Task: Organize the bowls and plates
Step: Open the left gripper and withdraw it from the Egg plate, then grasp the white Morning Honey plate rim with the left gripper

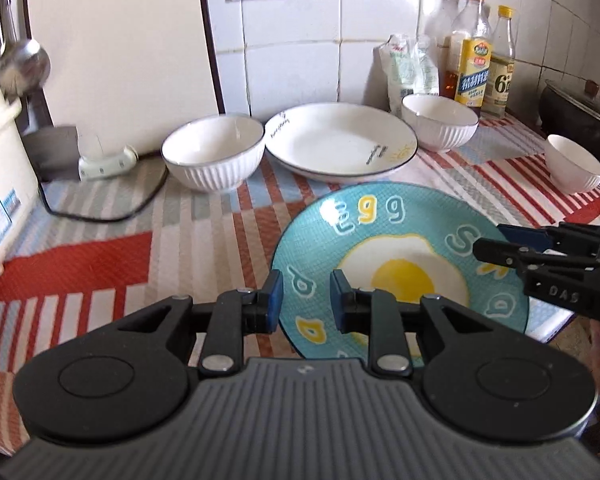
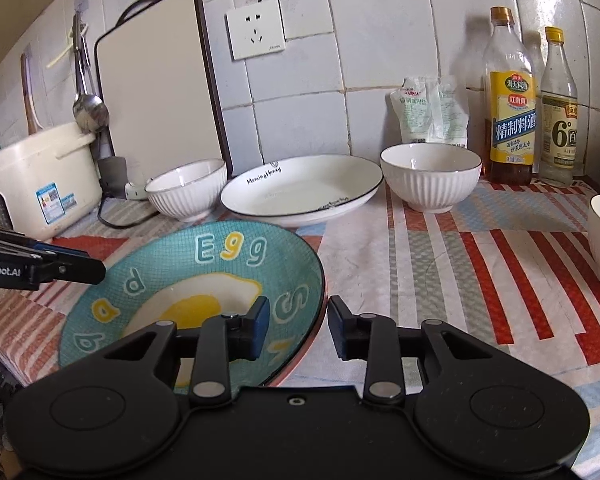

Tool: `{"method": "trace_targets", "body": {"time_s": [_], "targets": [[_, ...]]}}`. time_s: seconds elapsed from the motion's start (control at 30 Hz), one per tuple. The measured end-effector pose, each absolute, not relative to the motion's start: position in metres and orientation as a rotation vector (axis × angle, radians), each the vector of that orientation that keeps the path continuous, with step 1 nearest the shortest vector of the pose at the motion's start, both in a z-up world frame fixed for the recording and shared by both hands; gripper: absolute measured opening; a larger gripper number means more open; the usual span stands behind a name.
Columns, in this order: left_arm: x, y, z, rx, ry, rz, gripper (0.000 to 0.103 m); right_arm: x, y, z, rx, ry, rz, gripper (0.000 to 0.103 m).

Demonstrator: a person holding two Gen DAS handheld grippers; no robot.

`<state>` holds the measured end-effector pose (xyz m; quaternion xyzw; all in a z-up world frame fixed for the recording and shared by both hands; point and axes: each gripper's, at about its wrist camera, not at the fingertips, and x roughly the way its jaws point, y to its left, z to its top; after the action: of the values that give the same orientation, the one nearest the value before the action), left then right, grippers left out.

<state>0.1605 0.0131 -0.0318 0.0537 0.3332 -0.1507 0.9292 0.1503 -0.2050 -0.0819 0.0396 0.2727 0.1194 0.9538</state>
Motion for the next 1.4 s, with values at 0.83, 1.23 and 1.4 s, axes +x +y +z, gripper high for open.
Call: {"method": "trace_targets", "body": {"time_s": [0.83,1.23,1.4], "targets": [[0.209,0.013,0.059,0.004,0.491,-0.442,0.087,0.204,-0.232,0.036,0.216,0.462,0.364,0.1],[0.297,0.004,-0.007,-0.159,0.701,-0.417,0.079,0.296,-0.238,-0.026,0.251,0.724,0.358,0.089],[0.315,-0.009,-0.034,-0.092,0.791,-0.377,0.065,0.314,-0.241,-0.045,0.258,0.757,0.343,0.08]]}}
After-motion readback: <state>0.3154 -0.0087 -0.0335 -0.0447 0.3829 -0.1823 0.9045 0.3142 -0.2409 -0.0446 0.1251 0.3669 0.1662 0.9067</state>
